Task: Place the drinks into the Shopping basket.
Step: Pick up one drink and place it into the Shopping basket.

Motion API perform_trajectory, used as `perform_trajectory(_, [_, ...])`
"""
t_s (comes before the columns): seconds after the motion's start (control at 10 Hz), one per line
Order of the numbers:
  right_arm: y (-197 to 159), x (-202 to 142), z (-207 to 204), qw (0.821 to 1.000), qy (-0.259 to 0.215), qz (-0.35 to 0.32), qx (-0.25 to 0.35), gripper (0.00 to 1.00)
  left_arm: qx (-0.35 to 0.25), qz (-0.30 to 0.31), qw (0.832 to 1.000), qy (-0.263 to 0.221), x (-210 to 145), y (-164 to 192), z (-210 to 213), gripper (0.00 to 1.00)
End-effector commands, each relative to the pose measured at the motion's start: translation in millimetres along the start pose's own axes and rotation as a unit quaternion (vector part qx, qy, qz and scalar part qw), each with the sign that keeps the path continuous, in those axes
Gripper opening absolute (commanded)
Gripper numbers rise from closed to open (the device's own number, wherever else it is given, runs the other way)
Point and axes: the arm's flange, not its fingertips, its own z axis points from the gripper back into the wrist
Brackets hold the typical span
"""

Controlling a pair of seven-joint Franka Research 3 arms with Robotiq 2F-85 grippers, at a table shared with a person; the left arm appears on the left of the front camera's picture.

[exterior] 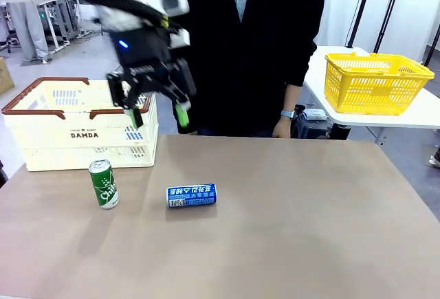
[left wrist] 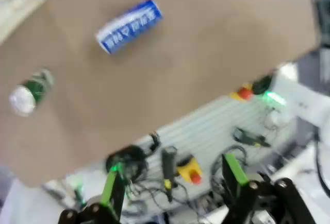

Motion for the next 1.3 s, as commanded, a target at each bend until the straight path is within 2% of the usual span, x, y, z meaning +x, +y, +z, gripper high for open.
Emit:
perform_trajectory(0.0, [-1, -3, 4, 1.000, 0.008, 0.009, -0.002, 1.00, 0.089, 0.039, 0.995, -0.028, 18, -11, -48, 1.00])
perform_trajectory(0.1, [-1, -3, 4, 1.000, 0.008, 0.009, -0.002, 1.00, 0.083, 0.019, 0.995, -0.052, 27, -19, -87, 1.00])
perform_trajectory(0.2, [-1, -3, 4, 1.000, 0.008, 0.009, -0.002, 1.00, 0.089, 0.005, 0.991, -0.098, 35, -20, -117, 1.00])
perform_trajectory(0.3, [-1, -3, 4, 1.000, 0.008, 0.009, -0.002, 1.00, 0.091, -0.006, 0.989, -0.115, 41, -15, -143, 1.00])
perform_trajectory(0.4, [-1, -3, 4, 1.000, 0.008, 0.009, -0.002, 1.00, 0.081, -0.008, 0.990, -0.113, 40, -12, -163, 1.00])
perform_trajectory(0.5, [-1, -3, 4, 1.000, 0.008, 0.009, -0.002, 1.00, 0.083, -0.005, 0.992, -0.092, 39, -7, -179, 1.00])
perform_trajectory(0.6, [-1, -3, 4, 1.000, 0.008, 0.009, -0.002, 1.00, 0.039, -0.008, 0.996, -0.079, 41, -3, -174, 1.00])
perform_trajectory(0.7, [-1, -3, 4, 1.000, 0.008, 0.009, -0.002, 1.00, 0.078, -0.015, 0.992, -0.097, 41, -14, -175, 1.00])
perform_trajectory(1.1, [-1, -3, 4, 1.000, 0.008, 0.009, -0.002, 1.00, 0.066, -0.018, 0.993, -0.093, 42, -13, -181, 1.00])
perform_trajectory(1.2, [-1, -3, 4, 1.000, 0.008, 0.009, -0.002, 1.00, 0.019, -0.182, 0.977, -0.110, 57, -14, -183, 1.00])
